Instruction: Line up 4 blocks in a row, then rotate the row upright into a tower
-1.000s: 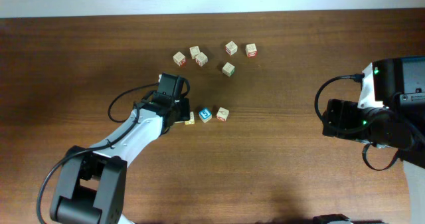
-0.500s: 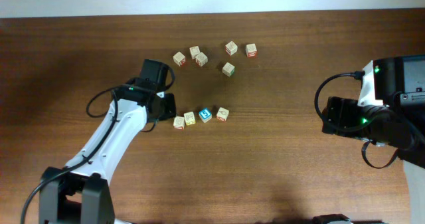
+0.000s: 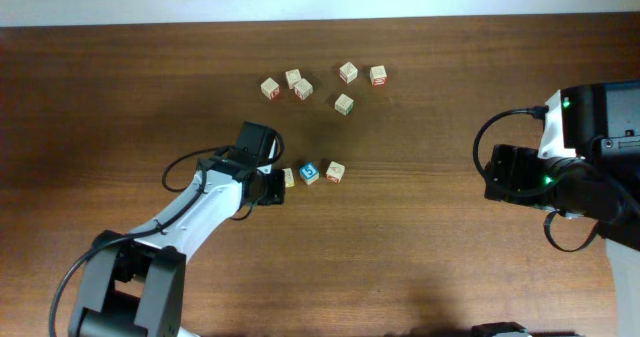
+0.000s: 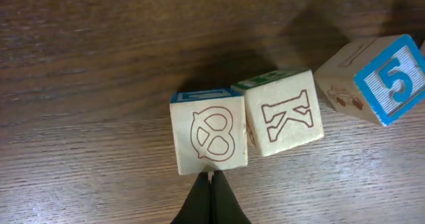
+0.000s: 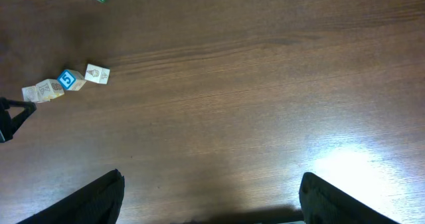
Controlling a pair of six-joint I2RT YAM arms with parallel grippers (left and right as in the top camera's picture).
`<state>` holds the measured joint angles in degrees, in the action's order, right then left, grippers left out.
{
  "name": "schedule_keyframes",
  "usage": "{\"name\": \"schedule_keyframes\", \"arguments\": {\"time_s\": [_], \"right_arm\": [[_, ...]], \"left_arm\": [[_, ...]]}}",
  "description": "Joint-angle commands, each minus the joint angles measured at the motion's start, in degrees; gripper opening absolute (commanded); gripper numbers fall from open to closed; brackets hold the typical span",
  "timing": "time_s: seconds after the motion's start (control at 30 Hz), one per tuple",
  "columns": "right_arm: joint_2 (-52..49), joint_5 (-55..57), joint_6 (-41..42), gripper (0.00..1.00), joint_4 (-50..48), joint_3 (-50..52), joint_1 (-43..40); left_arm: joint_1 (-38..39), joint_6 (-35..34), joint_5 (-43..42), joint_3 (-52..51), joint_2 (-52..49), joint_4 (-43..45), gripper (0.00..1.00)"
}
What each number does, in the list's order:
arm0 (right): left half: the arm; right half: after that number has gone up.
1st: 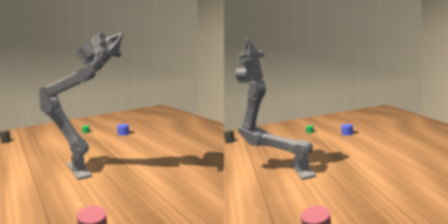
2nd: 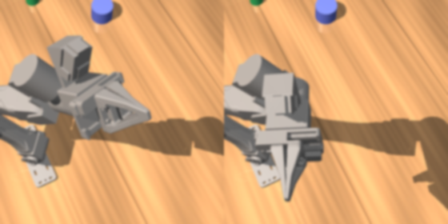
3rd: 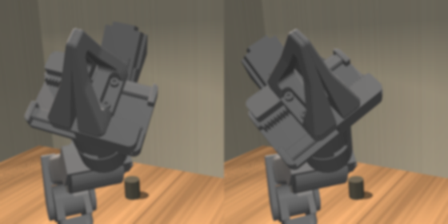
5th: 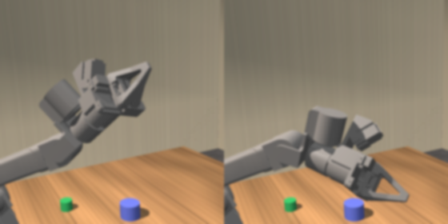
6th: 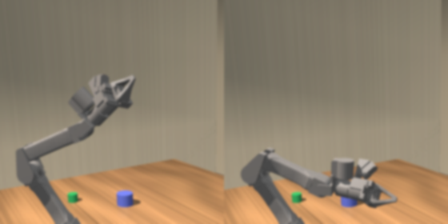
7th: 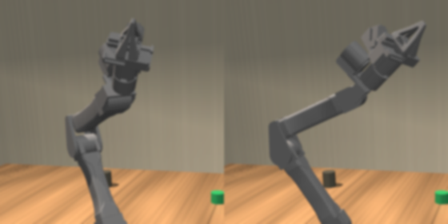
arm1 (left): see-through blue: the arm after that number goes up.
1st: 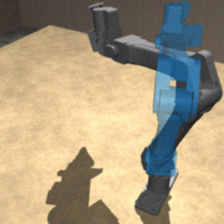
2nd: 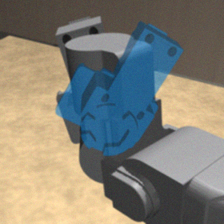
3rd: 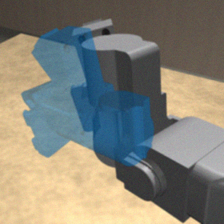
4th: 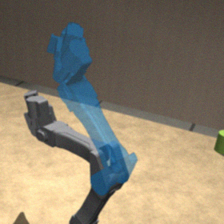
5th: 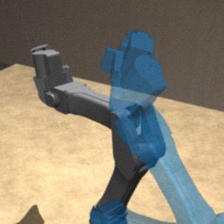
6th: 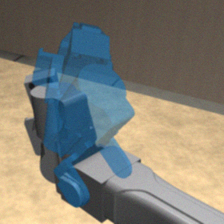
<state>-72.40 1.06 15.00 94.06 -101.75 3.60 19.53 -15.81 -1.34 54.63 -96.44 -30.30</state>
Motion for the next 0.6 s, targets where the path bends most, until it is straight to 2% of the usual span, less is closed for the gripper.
{"name": "schedule_keyframes", "arguments": {"time_s": [0.0, 0.1, 0.2, 0.23, 0.33, 0.4, 0.57], "right_arm": [[-0.1, 0.7, 0.4, 0.85, 0.0, 0.1, -0.2], [-0.1, 0.7, 0.4, 0.85, 0.0, 0.1, -0.2], [-0.1, 0.7, 0.4, 0.85, -0.4, 0.1, -0.2], [-0.2, 0.0, 0.4, 0.85, -1.1, 0.1, -0.2], [-1.1, -0.6, 0.4, 0.85, -1.5, 0.1, -0.2], [-2.8, -0.8, 0.4, 0.84, -1.3, 0.1, -0.2], [-4.3, -0.8, 0.4, 0.85, -1.5, 0.1, -0.2]], "left_arm": [[0.0, 0.9, -0.4, -0.5, -0.5, 0.5, 0.00], [0.0, 0.9, -0.5, -0.4, -0.4, 0.2, 0.00], [-3.2, 3.3, 1.3, 9.2, 1.5, -13.4, 0.00], [-4.9, 3.1, 1.5, 9.9, 1.6, -14.7, 0.00], [-6.1, -2.8, 1.5, 6.9, 0.2, -11.5, 0.00], [-5.3, -3.1, -0.7, 4.3, -1.7, -6.2, 0.00], [-3.9, -4.6, -3.9, 4.2, -3.5, -2.3, 0.00]]}}
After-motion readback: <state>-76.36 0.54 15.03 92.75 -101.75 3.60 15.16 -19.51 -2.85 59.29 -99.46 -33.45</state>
